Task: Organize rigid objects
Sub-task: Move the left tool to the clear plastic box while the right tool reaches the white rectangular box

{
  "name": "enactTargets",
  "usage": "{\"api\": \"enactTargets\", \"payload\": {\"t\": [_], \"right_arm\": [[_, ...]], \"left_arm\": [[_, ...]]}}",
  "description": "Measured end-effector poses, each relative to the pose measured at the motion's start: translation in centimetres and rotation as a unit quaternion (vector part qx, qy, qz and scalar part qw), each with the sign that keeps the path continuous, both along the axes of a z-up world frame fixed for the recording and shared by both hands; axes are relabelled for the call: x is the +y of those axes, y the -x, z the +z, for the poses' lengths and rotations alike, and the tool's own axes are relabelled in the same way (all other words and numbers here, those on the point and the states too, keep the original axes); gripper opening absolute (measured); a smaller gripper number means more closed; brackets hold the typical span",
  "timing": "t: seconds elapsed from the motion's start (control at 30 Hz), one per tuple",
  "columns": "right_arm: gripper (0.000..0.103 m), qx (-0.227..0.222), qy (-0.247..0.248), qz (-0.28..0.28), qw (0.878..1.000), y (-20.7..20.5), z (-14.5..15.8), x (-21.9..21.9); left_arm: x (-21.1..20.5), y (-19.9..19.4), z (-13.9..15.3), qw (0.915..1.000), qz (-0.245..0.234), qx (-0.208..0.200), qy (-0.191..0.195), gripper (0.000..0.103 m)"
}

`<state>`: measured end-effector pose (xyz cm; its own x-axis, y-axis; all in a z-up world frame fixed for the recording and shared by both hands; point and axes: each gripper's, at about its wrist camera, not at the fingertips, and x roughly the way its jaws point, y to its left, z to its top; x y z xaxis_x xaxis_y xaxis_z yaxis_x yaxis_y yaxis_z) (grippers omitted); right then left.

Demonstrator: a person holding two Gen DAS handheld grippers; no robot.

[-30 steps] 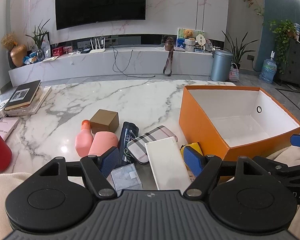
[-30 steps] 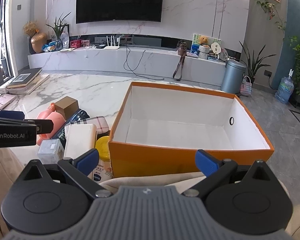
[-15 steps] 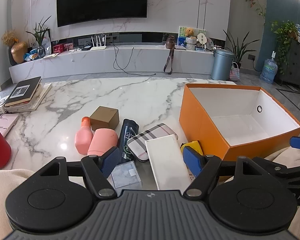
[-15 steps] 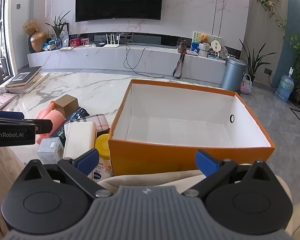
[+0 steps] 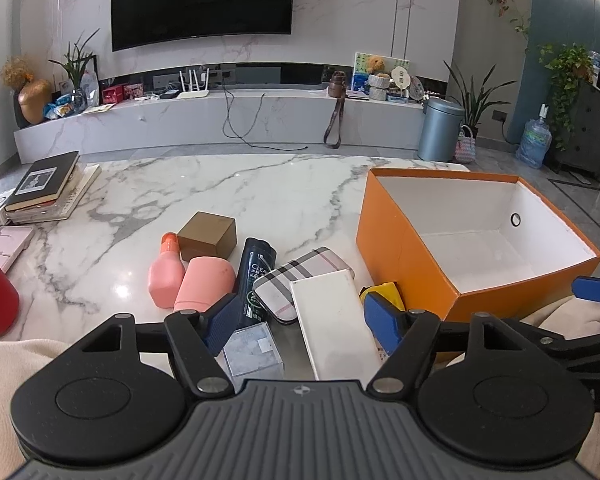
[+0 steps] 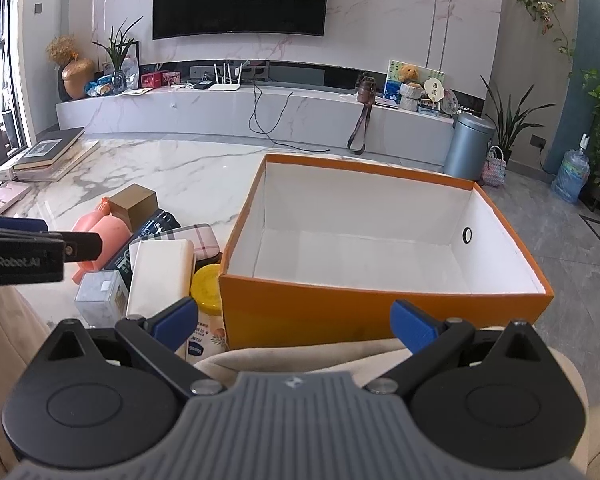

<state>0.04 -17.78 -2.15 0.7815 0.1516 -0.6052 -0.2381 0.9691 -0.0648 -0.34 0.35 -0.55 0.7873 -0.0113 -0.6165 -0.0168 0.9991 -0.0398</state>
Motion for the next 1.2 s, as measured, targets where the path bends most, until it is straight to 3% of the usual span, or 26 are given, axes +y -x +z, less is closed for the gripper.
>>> {"api": "enactTargets", "payload": {"t": [0.17, 0.27, 0.4, 0.57, 0.7, 0.87, 0.93, 1.03, 1.2], "right_arm": [[0.1, -0.007, -0.025, 0.05, 0.998, -0.4, 0.1, 0.4], [0.082, 0.005, -0.019, 0.081, 0.997, -1.2, 0.3, 1.7], [0.076, 0.019, -0.022, 0.12, 0.992, -2.4, 0.9, 3.7], [0.063, 0.058, -0.018, 0.172, 0.983, -4.1, 0.9, 7.4], [0.062, 0.111, 0.004, 0.188, 0.976, -5.4, -0.8, 10.5], [0.062, 0.165, 0.031, 0.176, 0.97, -7.1, -3.2, 12.6], [0.062, 0.172, 0.044, 0.167, 0.97, -7.4, -3.7, 13.0], [0.063, 0.177, 0.062, 0.167, 0.968, -7.6, -4.0, 13.3], [0.063, 0.18, 0.073, 0.159, 0.968, -8.0, -4.4, 13.7]], "left_arm": [[1.8, -0.7, 0.3, 0.9996, -0.011, 0.024, 0.013, 0.069], [3.2, -1.3, 0.3, 0.9982, -0.021, 0.047, 0.031, 0.053], [5.0, -2.3, 0.5, 0.9974, -0.018, 0.066, 0.022, 0.047], [6.9, -3.8, -0.2, 0.9923, -0.034, 0.114, 0.036, 0.046], [7.4, -4.7, -1.5, 0.9865, -0.048, 0.149, 0.048, 0.046], [8.4, -6.6, -2.9, 0.9765, -0.007, 0.194, 0.094, 0.055], [8.6, -7.5, -3.5, 0.9702, 0.015, 0.218, 0.104, 0.064], [8.3, -8.8, -4.6, 0.9589, 0.019, 0.254, 0.124, 0.066], [7.1, -9.8, -5.7, 0.9597, 0.015, 0.262, 0.1, 0.069]]}}
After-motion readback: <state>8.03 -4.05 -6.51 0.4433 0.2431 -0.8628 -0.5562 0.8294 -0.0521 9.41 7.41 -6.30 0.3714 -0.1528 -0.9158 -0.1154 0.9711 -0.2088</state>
